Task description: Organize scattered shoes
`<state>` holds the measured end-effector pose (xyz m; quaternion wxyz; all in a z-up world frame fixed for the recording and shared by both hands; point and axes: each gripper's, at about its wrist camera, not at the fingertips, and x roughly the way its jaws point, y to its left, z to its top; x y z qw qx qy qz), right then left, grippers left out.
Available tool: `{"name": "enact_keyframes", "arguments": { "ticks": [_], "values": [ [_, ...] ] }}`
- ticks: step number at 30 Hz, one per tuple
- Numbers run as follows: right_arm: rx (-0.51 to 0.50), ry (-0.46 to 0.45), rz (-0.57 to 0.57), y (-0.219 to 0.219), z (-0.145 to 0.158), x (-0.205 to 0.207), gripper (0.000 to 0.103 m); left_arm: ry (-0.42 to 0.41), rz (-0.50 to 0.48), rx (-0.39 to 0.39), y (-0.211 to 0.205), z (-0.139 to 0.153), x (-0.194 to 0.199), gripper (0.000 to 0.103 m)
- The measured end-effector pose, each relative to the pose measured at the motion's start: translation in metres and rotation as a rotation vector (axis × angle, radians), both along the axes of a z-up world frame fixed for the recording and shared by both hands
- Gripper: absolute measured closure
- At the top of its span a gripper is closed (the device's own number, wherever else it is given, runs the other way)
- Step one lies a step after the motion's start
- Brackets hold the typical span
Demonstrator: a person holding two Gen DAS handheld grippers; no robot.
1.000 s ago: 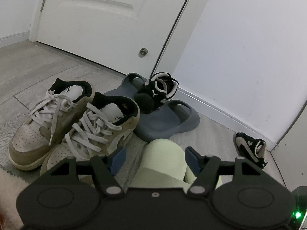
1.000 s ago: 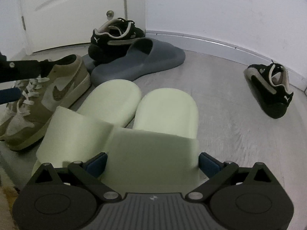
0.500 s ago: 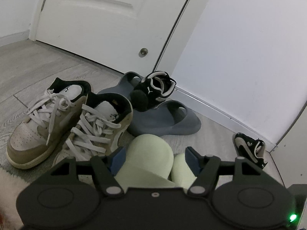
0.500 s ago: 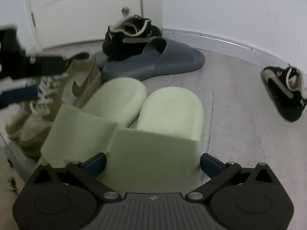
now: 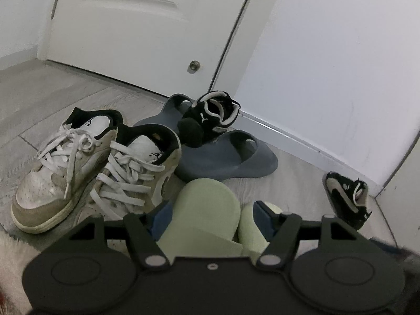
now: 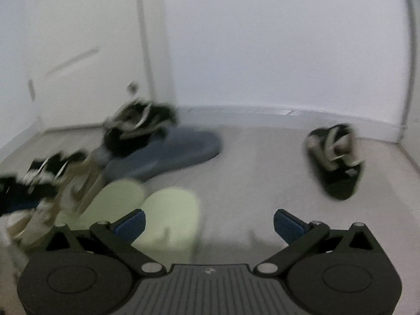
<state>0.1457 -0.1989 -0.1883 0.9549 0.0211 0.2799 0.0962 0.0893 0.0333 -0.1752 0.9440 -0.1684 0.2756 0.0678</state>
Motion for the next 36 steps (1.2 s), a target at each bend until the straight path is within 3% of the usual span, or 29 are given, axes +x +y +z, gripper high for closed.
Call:
{"name": "enact_keyframes", "arguments": {
  "ticks": [3, 7, 10, 15, 21, 23, 25, 28, 30, 33, 36],
  "values": [
    [0.016, -0.040, -0.130, -0.025, 0.000, 0.000, 0.000, -0.008, -0.025, 0.025, -0.008, 0.003, 0.004, 0.034],
    [0.153, -0.053, -0.302, -0.057, -0.005, 0.002, 0.000, -0.026, -0.052, 0.050, -0.017, 0.005, 0.019, 0.033],
    [0.230, -0.045, -0.334, -0.075, -0.007, 0.007, 0.000, -0.036, -0.061, 0.080, -0.020, 0.007, 0.040, 0.033],
    [0.178, -0.065, -0.340, -0.081, -0.015, 0.017, 0.001, -0.068, -0.095, 0.131, -0.016, 0.012, 0.086, 0.034],
    [0.163, -0.028, -0.336, -0.078, -0.033, 0.034, 0.001, -0.039, -0.117, 0.220, -0.004, 0.014, 0.183, 0.038],
    [0.157, -0.016, -0.329, -0.075, -0.037, 0.038, 0.001, -0.008, -0.127, 0.205, 0.004, 0.012, 0.216, 0.038],
    [0.130, 0.002, -0.310, -0.070, -0.041, 0.042, 0.001, 0.025, -0.125, 0.133, 0.015, 0.008, 0.242, 0.039],
    [0.078, -0.007, -0.276, -0.062, -0.040, 0.039, 0.001, 0.052, -0.060, 0.049, 0.031, 0.000, 0.267, 0.040],
    [0.042, -0.021, -0.250, -0.057, -0.039, 0.038, 0.001, 0.043, -0.002, 0.078, 0.032, 0.002, 0.274, 0.037],
    [0.011, -0.031, -0.223, -0.051, -0.039, 0.037, 0.001, 0.039, -0.004, 0.142, 0.026, 0.004, 0.282, 0.033],
    [-0.003, -0.027, -0.198, -0.045, -0.041, 0.036, 0.001, 0.055, 0.013, 0.155, 0.022, 0.004, 0.284, 0.031]
  ]
}}
